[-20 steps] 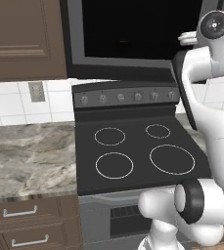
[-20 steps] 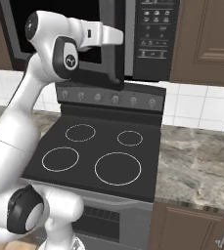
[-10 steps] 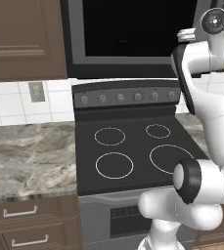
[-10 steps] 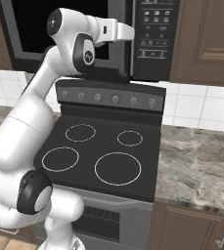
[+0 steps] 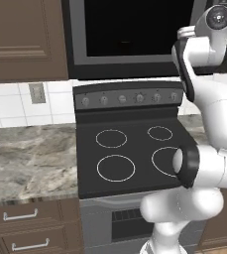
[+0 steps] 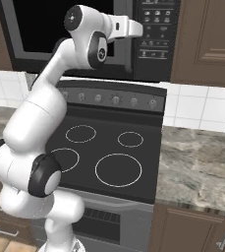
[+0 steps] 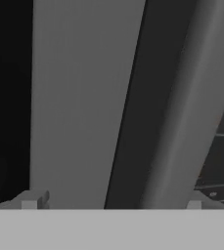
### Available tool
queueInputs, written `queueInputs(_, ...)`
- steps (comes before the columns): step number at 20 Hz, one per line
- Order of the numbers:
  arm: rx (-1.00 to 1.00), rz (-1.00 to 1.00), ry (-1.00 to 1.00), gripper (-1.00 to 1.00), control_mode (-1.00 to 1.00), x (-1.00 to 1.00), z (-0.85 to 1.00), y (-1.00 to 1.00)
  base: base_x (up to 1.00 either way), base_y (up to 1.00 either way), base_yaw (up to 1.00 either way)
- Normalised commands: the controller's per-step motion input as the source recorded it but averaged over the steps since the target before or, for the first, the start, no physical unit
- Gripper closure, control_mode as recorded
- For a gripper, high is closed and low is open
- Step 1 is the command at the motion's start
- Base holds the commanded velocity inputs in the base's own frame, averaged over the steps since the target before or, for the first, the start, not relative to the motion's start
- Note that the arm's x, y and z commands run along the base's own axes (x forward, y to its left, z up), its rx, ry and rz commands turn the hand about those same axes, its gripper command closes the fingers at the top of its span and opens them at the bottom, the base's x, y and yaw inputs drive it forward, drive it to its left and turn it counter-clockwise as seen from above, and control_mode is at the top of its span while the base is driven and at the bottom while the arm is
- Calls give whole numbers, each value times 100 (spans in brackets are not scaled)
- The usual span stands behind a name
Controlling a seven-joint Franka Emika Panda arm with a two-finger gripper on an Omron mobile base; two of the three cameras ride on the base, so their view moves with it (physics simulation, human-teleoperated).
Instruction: Pick the mug from the counter and place it inside the microwave. Then close the microwave.
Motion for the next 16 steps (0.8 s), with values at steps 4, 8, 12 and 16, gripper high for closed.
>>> queueInputs(4,0,0,0,-100,-100,56,0,0,0,0,0)
queueInputs(8,0,0,0,-100,-100,60,0,0,0,0,0)
queueInputs(12,0,0,0,-100,-100,50,0,0,0,0,0)
queueInputs(16,0,0,0,-100,-100,3,0,0,0,0,0)
